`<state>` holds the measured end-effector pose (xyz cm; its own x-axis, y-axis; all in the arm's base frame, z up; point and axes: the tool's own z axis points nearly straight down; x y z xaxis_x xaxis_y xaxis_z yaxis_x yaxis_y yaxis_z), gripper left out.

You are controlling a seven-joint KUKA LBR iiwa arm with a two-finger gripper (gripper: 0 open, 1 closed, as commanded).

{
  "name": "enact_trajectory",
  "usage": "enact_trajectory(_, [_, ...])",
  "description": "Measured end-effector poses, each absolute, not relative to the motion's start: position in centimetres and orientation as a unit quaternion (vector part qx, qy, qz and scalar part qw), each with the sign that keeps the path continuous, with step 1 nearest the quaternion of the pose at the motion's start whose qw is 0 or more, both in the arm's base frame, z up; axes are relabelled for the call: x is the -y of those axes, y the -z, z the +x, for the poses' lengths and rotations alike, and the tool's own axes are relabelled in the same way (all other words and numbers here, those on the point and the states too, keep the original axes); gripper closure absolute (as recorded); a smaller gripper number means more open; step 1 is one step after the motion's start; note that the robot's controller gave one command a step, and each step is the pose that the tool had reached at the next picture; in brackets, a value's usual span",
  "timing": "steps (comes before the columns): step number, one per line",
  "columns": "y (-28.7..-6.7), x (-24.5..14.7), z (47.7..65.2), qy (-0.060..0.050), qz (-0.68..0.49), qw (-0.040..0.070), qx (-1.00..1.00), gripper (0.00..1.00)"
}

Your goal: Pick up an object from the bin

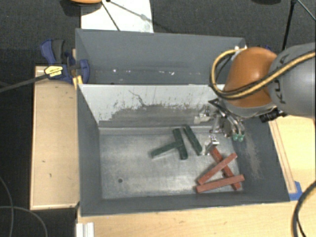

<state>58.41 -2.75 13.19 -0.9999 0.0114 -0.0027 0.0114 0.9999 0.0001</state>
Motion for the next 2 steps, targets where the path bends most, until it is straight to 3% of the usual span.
enact_trajectory(1, [-7.67, -2.34, 58.75, 0.000, -0.004, 0.011, -1.000, 1.00])
enact_trajectory(2, [-7.67, -2.35, 58.75, 0.000, -0.005, 0.011, -1.000, 1.00])
